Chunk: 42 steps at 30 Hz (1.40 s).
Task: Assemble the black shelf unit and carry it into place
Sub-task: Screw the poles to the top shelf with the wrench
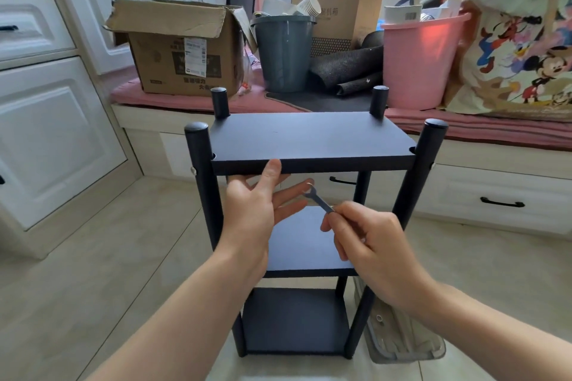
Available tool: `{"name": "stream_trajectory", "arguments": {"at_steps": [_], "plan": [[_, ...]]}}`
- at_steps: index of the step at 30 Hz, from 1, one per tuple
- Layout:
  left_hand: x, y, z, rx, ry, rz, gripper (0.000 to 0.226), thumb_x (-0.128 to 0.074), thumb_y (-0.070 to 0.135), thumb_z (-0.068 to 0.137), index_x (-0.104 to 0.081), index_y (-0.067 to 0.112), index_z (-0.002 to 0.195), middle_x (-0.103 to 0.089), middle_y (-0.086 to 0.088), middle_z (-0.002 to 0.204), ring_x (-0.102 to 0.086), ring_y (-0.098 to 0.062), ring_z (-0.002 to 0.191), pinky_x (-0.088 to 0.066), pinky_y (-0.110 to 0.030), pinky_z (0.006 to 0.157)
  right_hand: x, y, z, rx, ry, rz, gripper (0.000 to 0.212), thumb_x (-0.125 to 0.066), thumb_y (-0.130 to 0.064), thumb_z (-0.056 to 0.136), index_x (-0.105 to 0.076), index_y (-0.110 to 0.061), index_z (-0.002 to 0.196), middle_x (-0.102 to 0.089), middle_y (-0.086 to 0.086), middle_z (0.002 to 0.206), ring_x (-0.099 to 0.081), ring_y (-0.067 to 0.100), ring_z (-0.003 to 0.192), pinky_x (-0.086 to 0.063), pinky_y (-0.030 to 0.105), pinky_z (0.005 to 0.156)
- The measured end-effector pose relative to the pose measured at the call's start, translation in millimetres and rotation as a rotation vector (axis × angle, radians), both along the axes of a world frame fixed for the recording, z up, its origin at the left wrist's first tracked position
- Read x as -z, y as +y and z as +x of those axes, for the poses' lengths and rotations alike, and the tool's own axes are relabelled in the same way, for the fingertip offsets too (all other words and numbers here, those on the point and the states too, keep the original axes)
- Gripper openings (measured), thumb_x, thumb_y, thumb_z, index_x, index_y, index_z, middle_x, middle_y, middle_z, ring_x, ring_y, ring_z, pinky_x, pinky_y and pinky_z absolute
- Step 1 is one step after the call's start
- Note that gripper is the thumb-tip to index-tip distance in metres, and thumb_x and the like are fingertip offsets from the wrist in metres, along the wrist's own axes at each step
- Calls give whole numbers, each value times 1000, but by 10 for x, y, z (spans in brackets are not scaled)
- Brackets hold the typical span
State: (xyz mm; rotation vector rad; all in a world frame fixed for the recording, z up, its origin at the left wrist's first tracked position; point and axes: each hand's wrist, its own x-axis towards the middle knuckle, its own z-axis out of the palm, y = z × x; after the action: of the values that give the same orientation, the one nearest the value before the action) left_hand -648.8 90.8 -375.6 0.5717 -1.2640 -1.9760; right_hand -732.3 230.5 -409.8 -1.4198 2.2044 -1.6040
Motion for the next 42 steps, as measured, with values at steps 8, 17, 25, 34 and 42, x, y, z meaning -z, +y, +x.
{"name": "stream_trajectory", "arguments": {"at_steps": [8, 17, 25, 34, 42], "plan": [[97, 131, 192, 67, -34, -23, 20, -58, 24, 101, -63, 9, 114, -79, -3, 95, -77, -21, 87, -60, -27, 61, -7, -51, 22, 16, 23, 12, 33, -54, -10, 97, -61, -30, 72, -51, 11, 52, -43, 29, 46, -36, 42, 47], [-4, -232, 649, 144, -274, -331, 47, -50, 50, 92, -75, 11, 91, -79, -4, 87, -77, -29, 70, -59, -27, 53, -24, -299, 217, -103, 5, 74, 26, -53, -11, 95, -65, -23, 76, -52, 9, 54, -48, 31, 49, -42, 45, 50], [-138, -724, 1076, -90, -177, -440, 50, -56, 60, 90, -77, 20, 69, -76, -17, 75, -74, -35, 62, -56, -26, 47, -9, -539, 385, -213, 38, 130, 25, -49, -16, 95, -60, -13, 73, -43, -4, 51, -45, 25, 49, -42, 38, 49], [54, -1035, 1075, 92, -216, -464, 29, -66, 40, 84, -74, 24, 107, -77, -7, 105, -73, -22, 102, -57, -26, 90, 6, -675, 399, -173, -99, 141, 28, -48, -19, 98, -63, -23, 74, -49, 9, 53, -36, 6, 42, -30, 14, 43], [55, -1106, 972, 417, -137, -364, 60, -66, 32, 89, -45, 34, 145, -72, -13, 121, -68, -28, 115, -55, -27, 92, 55, -719, 446, -161, -116, 112, 27, -50, -14, 101, -68, -24, 83, -48, 8, 52, -39, 5, 41, -33, 7, 48]]}}
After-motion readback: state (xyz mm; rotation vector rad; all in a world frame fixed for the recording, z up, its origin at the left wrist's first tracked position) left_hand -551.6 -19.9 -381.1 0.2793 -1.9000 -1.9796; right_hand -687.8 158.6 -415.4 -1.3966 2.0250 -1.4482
